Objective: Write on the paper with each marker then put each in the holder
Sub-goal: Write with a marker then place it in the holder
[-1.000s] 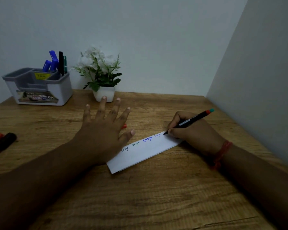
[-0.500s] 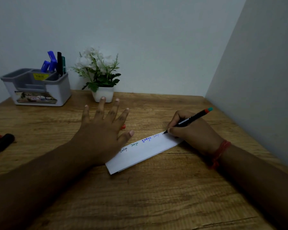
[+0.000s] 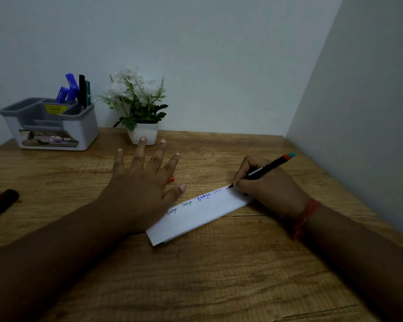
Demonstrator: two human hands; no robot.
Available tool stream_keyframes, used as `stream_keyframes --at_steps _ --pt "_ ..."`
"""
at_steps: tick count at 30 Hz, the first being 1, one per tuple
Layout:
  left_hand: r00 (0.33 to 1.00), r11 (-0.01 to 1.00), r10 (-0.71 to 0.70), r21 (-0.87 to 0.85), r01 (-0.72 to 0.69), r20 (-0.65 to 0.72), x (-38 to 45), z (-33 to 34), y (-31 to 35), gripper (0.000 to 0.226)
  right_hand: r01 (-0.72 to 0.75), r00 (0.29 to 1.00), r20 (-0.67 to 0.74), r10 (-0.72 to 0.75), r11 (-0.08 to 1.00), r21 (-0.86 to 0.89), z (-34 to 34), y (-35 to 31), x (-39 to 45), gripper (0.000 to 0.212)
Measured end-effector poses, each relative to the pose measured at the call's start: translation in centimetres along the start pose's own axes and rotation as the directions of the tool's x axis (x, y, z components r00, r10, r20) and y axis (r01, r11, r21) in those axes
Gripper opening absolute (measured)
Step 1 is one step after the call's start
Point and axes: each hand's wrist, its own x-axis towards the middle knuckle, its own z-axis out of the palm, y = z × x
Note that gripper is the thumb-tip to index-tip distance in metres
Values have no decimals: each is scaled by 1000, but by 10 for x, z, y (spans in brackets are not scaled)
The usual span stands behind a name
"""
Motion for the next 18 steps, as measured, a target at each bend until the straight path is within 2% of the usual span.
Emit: stream_keyframes --at_steps 7,18 --pt "1000 1000 3 -1 -3 -2 -1 1 -1 82 -17 1000 -8 17 1000 0 0 0 0 13" --pt "1000 1000 4 -1 -4 0 -1 1 -1 80 -25 999 -29 25 999 -24 0 1 0 9"
